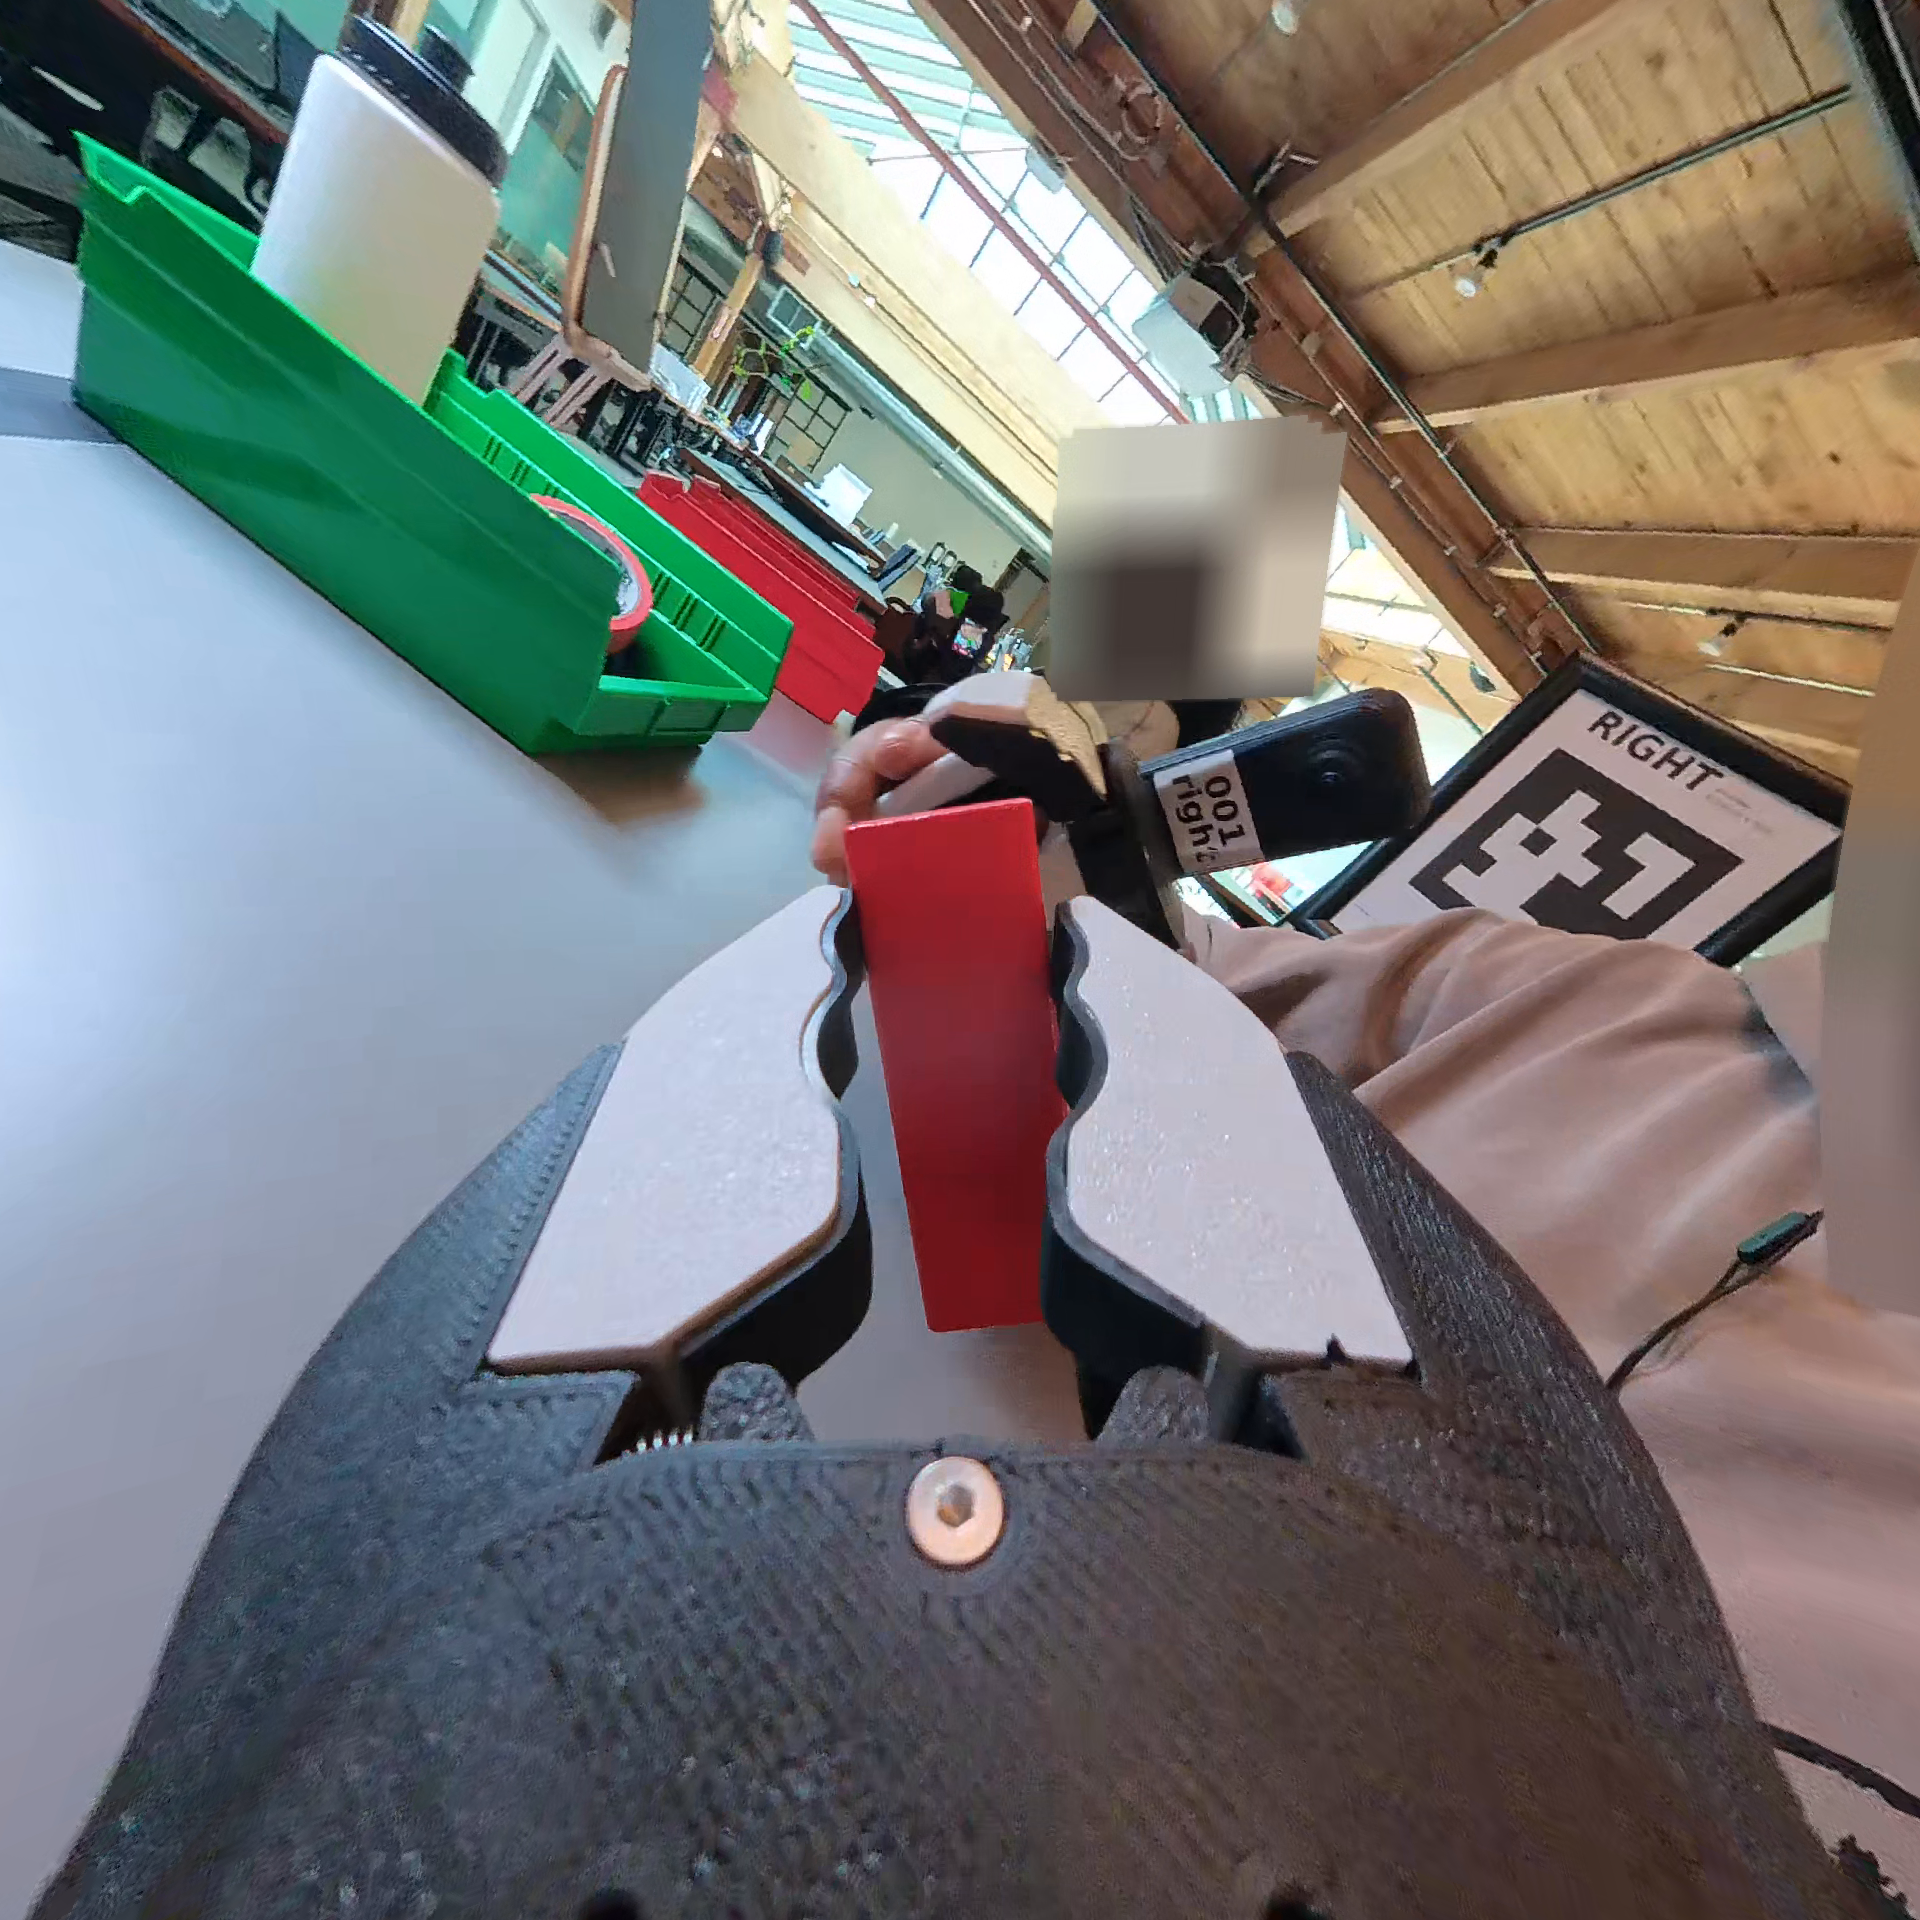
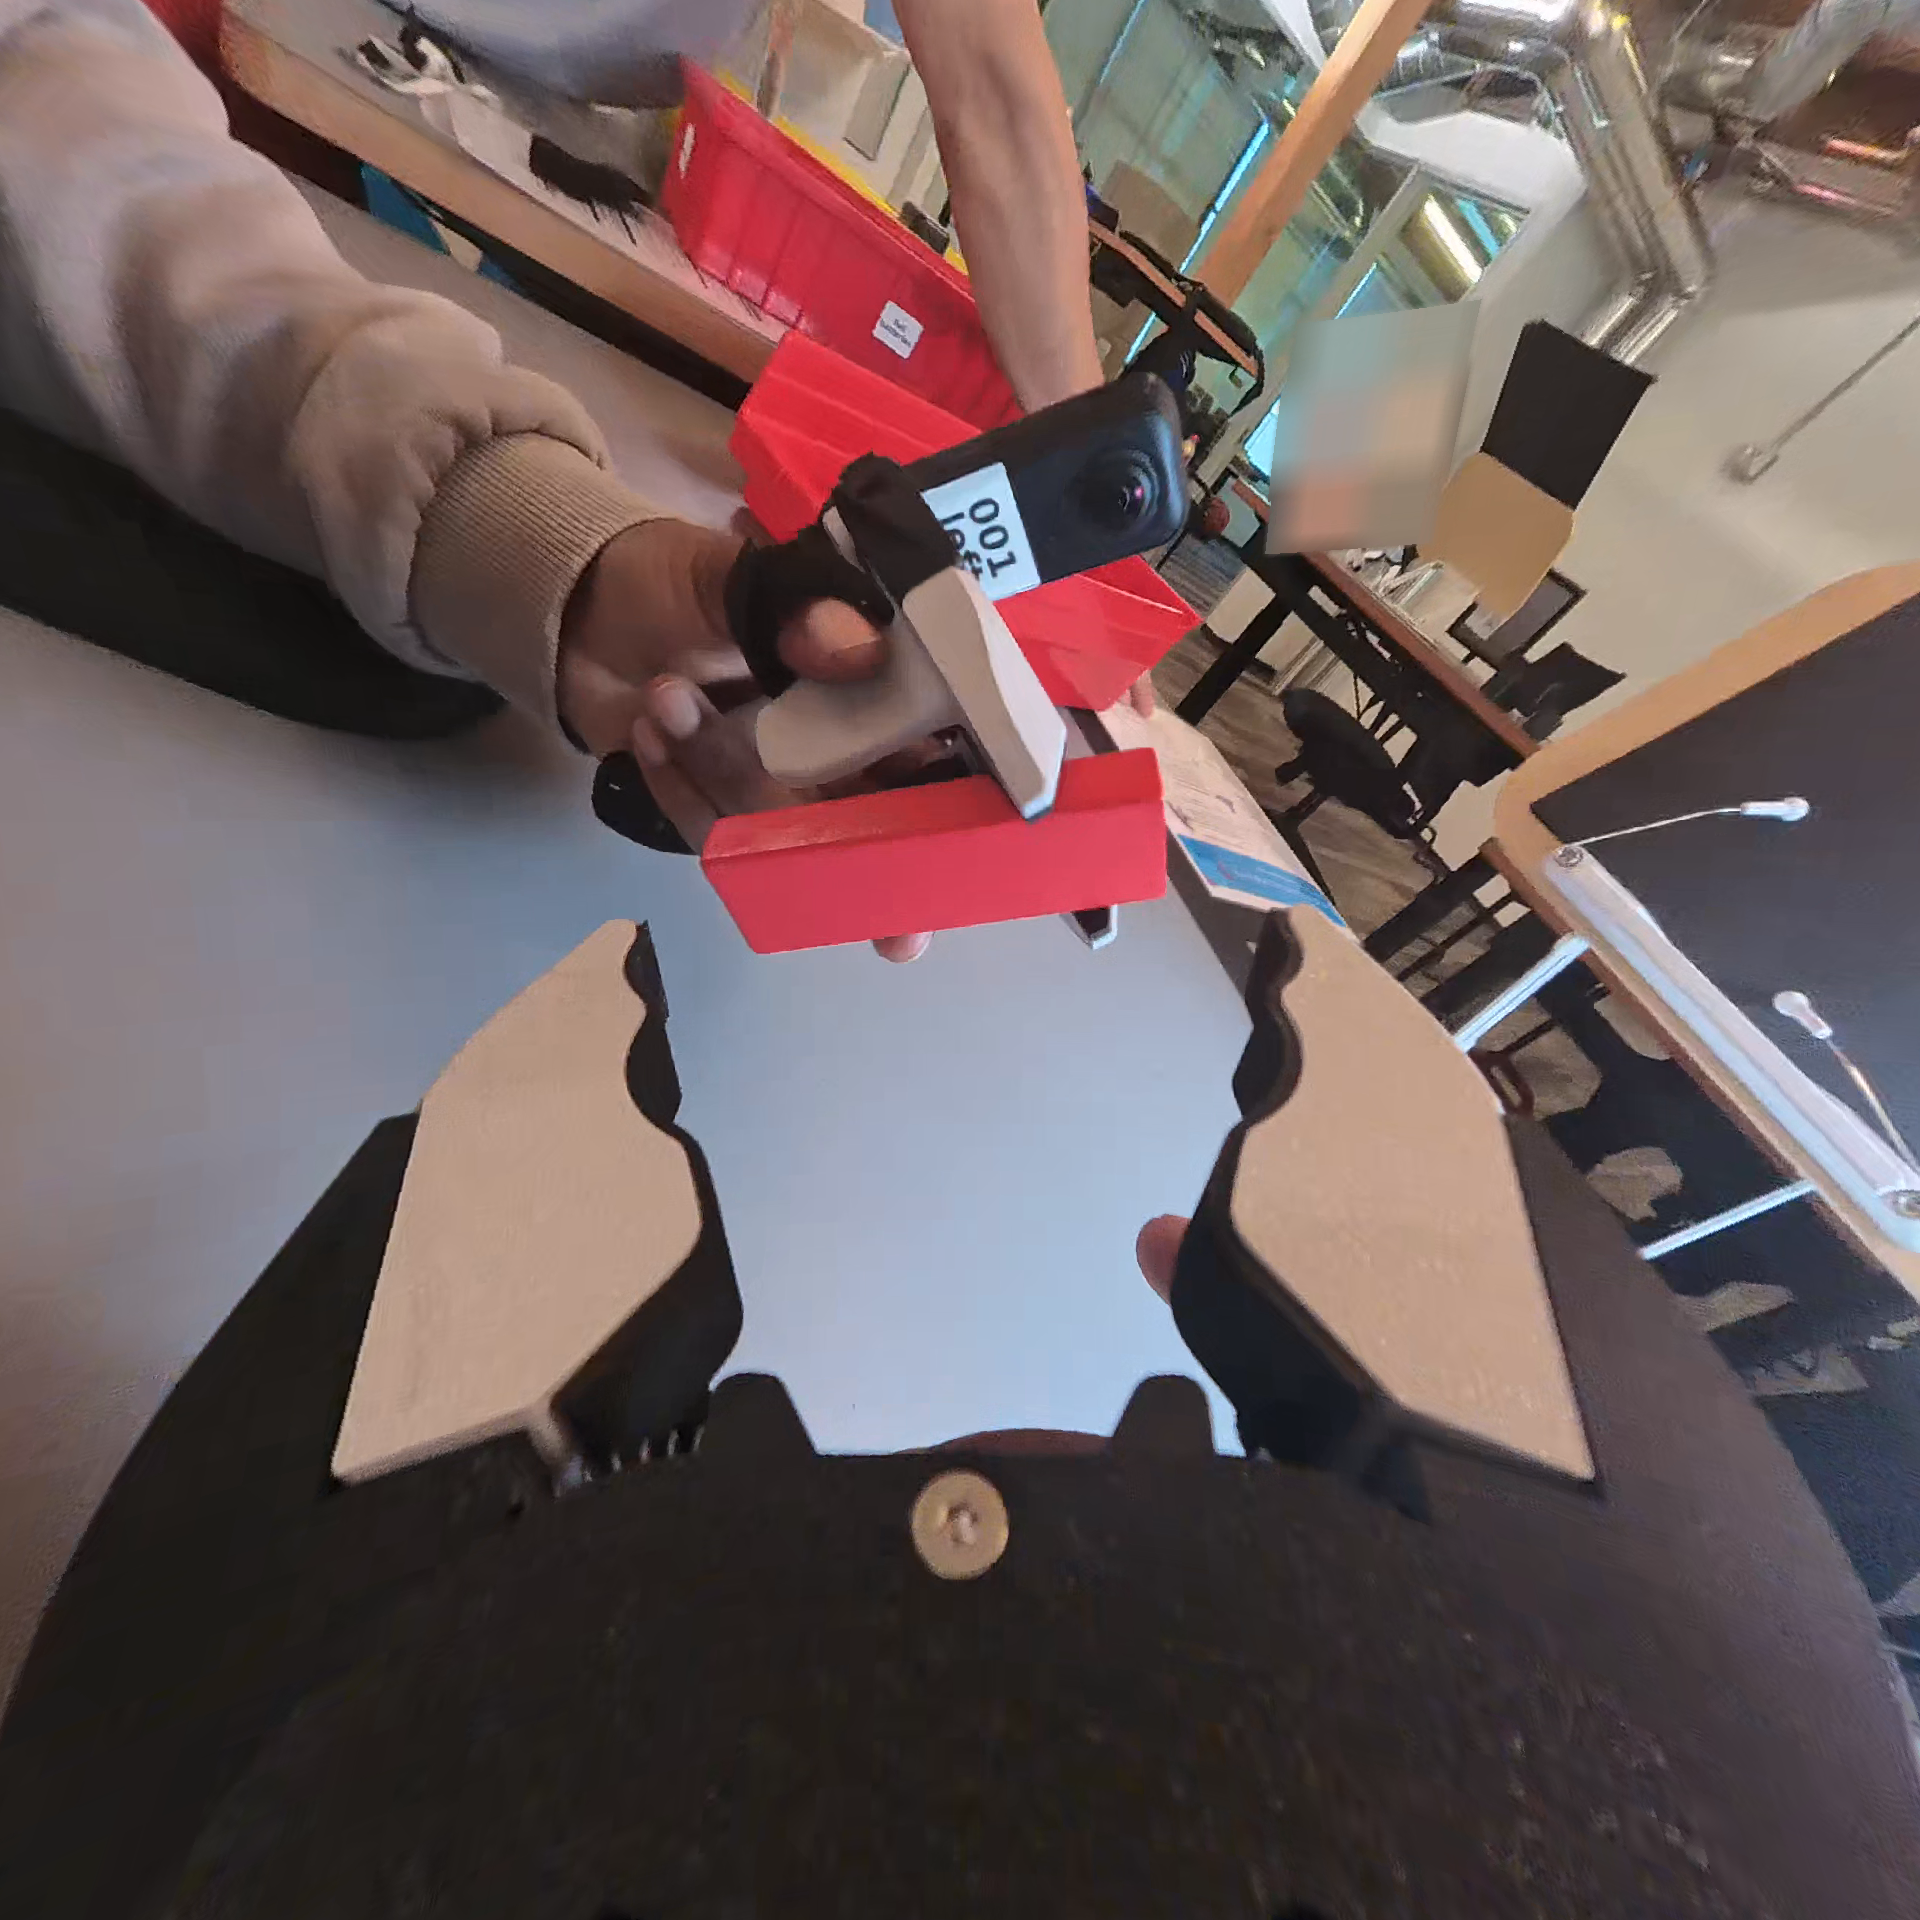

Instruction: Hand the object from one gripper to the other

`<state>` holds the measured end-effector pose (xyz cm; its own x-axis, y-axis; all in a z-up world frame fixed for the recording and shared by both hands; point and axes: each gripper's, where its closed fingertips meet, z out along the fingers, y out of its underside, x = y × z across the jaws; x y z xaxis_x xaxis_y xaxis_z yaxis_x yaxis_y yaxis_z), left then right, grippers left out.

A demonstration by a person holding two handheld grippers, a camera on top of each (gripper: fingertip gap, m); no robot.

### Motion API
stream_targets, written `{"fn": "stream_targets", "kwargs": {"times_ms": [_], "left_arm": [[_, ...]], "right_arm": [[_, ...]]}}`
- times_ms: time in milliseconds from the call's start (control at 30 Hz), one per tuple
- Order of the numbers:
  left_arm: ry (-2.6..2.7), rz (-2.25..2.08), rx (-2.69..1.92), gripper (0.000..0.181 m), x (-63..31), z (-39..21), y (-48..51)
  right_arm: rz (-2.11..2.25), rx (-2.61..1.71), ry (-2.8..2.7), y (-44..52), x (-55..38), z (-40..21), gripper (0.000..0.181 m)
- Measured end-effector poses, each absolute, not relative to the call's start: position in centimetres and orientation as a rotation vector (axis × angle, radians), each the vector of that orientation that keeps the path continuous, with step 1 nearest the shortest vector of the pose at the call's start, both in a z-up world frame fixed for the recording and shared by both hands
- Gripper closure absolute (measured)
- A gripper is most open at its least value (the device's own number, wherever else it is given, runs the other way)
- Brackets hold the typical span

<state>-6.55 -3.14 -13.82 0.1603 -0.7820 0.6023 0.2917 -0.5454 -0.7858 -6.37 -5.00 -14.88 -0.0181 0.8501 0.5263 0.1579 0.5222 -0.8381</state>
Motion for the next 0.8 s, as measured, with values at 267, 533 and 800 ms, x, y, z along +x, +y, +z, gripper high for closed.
{"fn": "stream_targets", "kwargs": {"times_ms": [267, 533, 800], "left_arm": [[0.5, -1.596, -1.549, 0.147, -4.0, -13.9, -4.3], [0.423, -1.654, -1.61, 0.13, -5.5, -14.4, -3.5], [0.279, -2.005, -1.703, 0.122, -4.8, -15.4, -4.3]], "right_arm": [[0.445, -0.785, -1.557, -5.8, -7.4, -16.1, 0.078], [0.203, -0.597, -1.513, -4.8, -6.4, -15.1, 0.077], [-0.151, -0.29, -1.44, -4.4, -5.7, -14.0, 0.077]]}}
